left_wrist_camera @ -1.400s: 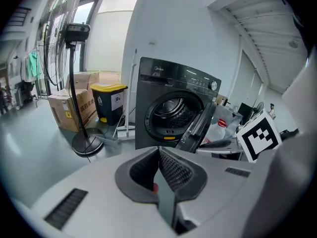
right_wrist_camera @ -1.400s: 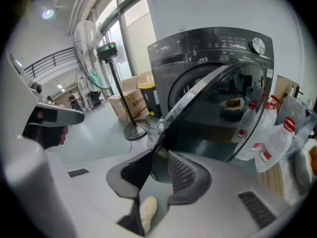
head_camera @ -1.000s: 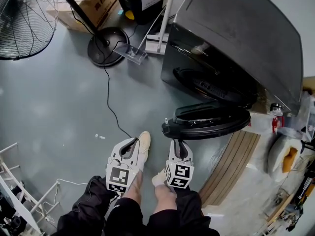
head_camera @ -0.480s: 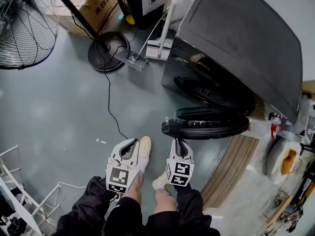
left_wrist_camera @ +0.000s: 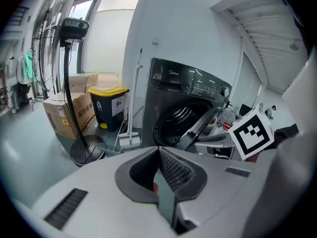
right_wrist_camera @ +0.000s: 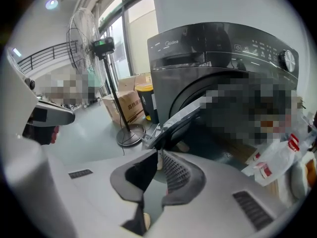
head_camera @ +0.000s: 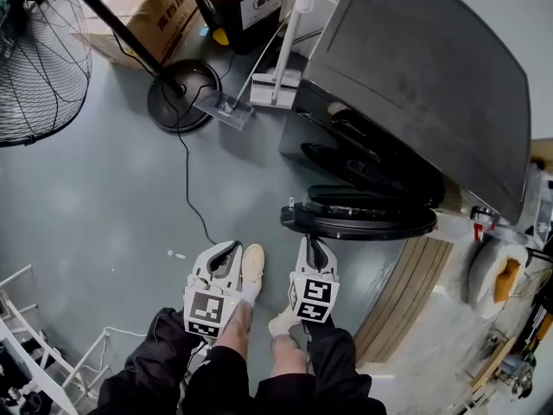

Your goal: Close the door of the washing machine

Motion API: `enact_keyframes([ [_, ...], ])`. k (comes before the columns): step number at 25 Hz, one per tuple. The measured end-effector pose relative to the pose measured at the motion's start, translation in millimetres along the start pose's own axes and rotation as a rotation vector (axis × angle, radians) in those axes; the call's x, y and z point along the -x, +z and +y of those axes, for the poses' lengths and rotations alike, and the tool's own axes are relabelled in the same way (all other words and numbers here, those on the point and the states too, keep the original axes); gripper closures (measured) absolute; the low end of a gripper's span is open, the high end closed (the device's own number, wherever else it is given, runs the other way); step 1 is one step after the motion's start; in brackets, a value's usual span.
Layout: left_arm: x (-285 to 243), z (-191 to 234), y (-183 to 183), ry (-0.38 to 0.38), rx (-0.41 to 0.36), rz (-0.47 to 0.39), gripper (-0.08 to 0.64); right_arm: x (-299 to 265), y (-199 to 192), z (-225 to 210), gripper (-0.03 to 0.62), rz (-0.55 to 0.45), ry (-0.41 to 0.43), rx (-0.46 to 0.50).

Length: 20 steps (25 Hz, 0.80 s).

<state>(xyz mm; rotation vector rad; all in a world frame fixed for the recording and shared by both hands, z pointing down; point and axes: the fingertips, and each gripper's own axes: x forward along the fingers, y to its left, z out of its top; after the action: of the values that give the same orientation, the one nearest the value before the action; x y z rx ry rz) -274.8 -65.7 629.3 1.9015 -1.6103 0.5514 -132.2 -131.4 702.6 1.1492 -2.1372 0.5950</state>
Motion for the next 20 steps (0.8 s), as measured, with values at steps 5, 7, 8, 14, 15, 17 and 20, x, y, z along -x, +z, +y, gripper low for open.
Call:
enact_keyframes([
  [5, -10.8, 10.6, 10.9, -0.004, -0.005, -0.007, 0.535, -14.8, 13.4, -1.4, 0.546, -0.014, -0.009, -0.009],
  [7, -15.5, 13.0, 15.0, -0.005, -0.004, -0.008, 0.535, -19.5, 18.8, -2.8, 0.551, -0.018, -0.012, -0.011],
  [8, -18.0, 14.0, 17.2, -0.006, -0.005, -0.008, 0.535, -22.0, 21.8, -3.6, 0.554, -0.020, -0.013, -0.012],
  [14, -36.4, 23.4, 28.1, -0.007, -0.002, -0.005, 0.535, -36.0, 40.9, -8.6, 0.560, -0.033, -0.012, -0.024],
  [15, -40.0, 25.3, 30.1, -0.007, -0.001, -0.005, 0.535, -38.5, 44.4, -10.3, 0.560, -0.036, -0.012, -0.030],
  [17, -46.7, 29.9, 33.7, -0.007, 0.001, -0.006, 0.535, -44.4, 51.3, -12.7, 0.565, -0.045, -0.017, -0.034],
  [20, -54.8, 35.0, 37.9, -0.008, 0.003, -0.004, 0.535, -51.4, 60.4, -15.6, 0.566, -0.055, -0.024, -0.039],
])
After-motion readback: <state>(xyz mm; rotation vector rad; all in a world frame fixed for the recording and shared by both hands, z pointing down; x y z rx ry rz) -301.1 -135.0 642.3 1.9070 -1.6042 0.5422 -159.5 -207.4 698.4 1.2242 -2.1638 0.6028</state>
